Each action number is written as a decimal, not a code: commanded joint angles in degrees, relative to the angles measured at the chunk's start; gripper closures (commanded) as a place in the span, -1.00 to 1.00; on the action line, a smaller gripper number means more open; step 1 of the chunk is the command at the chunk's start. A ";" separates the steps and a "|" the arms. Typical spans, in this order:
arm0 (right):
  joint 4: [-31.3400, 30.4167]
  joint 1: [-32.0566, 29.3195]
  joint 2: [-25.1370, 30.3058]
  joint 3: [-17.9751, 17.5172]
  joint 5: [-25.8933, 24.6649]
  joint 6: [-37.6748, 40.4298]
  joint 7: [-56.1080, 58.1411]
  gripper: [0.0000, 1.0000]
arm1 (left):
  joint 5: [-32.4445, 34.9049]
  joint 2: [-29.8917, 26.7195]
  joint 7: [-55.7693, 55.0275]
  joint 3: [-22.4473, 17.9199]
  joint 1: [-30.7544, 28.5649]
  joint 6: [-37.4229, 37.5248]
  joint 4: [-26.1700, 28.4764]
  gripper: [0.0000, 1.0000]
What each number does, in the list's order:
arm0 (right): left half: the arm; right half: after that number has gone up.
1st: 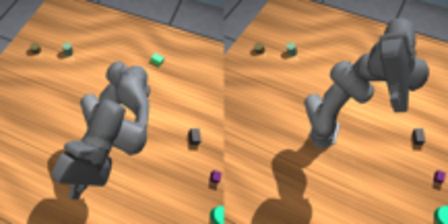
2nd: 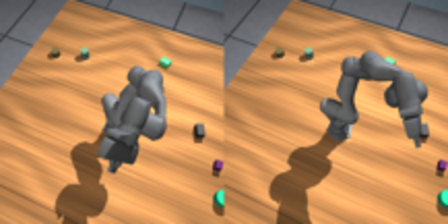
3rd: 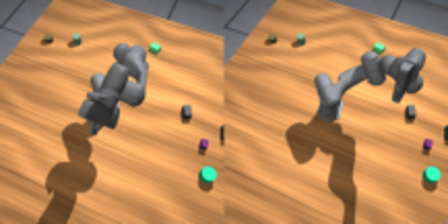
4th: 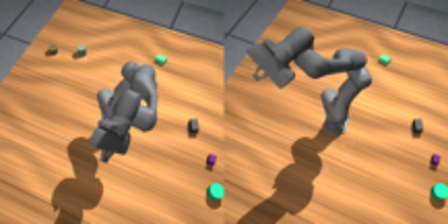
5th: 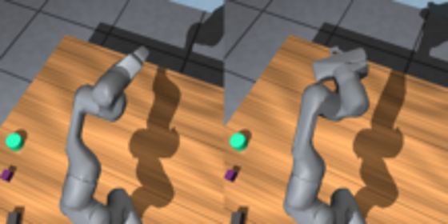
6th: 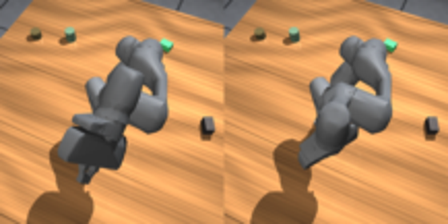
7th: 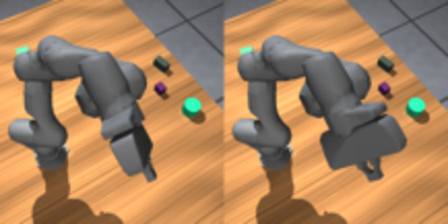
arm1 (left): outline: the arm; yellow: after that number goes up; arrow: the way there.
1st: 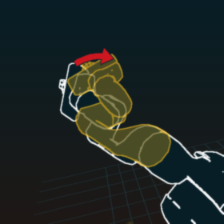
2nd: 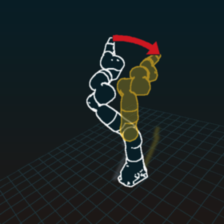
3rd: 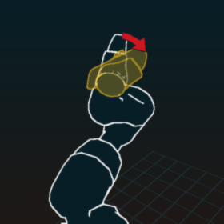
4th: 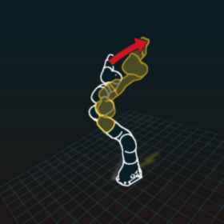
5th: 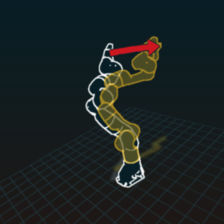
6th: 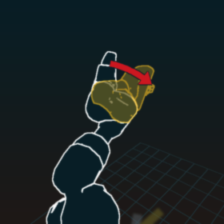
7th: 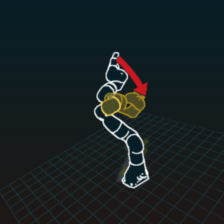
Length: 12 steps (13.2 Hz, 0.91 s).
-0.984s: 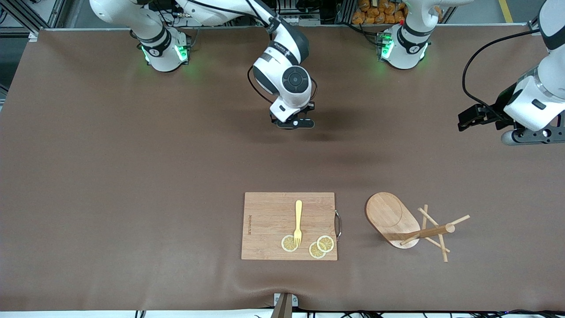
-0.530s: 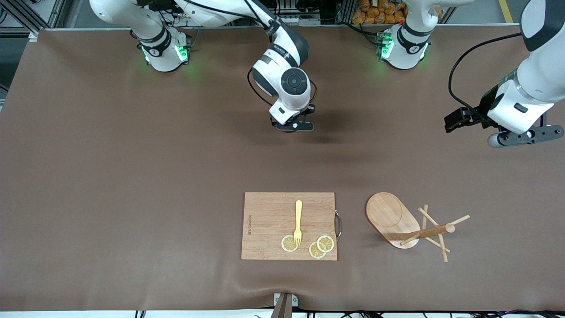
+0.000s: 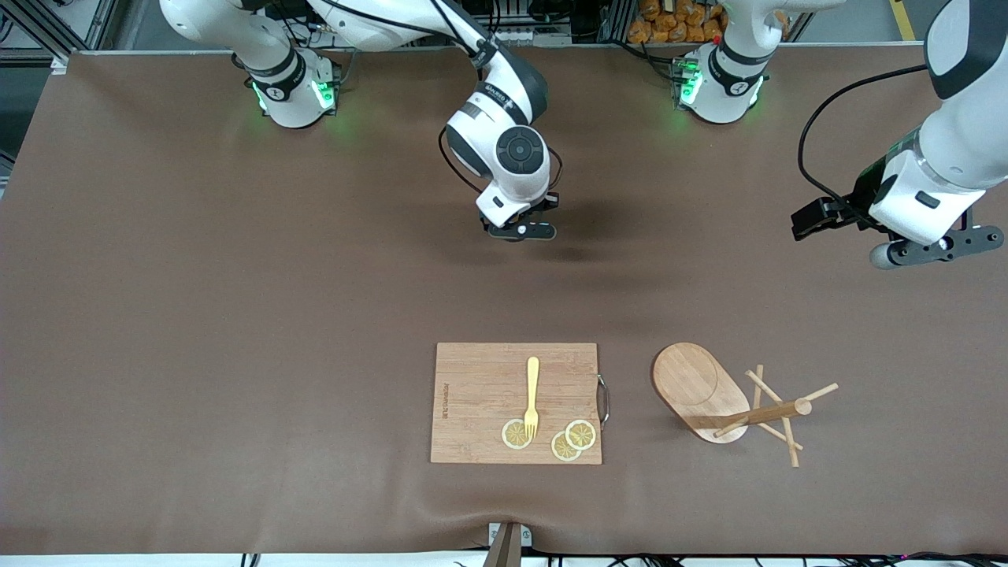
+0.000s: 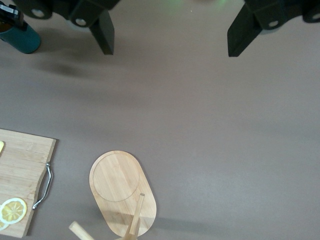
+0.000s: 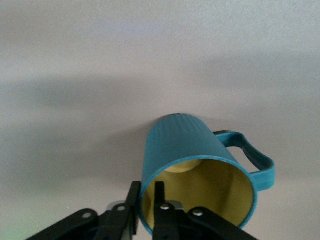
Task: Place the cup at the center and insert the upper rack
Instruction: 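Lower the mug at center while the left gripper moves inward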
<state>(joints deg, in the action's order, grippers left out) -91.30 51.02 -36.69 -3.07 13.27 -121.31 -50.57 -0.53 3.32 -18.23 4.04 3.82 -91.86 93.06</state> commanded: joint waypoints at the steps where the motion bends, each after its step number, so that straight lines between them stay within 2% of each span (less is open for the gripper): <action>1: 1.56 0.22 -1.11 0.43 -0.09 -0.24 -1.72 0.24 | -0.79 0.11 -1.89 0.09 -0.13 0.81 -0.86 -1.00; 2: 1.65 0.22 -1.11 0.43 0.00 -0.24 -2.24 0.11 | -0.87 0.02 -2.33 0.09 -0.13 0.81 -0.95 -1.00; 9: 3.93 -0.74 -0.32 0.34 1.31 0.02 -3.83 -0.20 | -0.87 0.02 -9.53 1.85 -0.13 0.81 -0.95 -1.00; 11: 5.16 -3.28 1.69 0.34 2.02 0.72 -3.57 -0.36 | -0.87 0.02 -10.50 2.37 -0.31 0.90 -0.95 -1.00; 12: 5.25 -4.60 3.45 0.34 2.02 2.12 -3.48 -0.50 | -0.87 0.02 -10.59 2.37 -0.31 0.90 -0.95 -1.00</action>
<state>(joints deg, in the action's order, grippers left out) -87.00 49.41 -36.23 -2.28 14.12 -121.75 -53.72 -0.54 3.32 -27.57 5.99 3.85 -91.86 92.97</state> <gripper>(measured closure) 0.335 0.000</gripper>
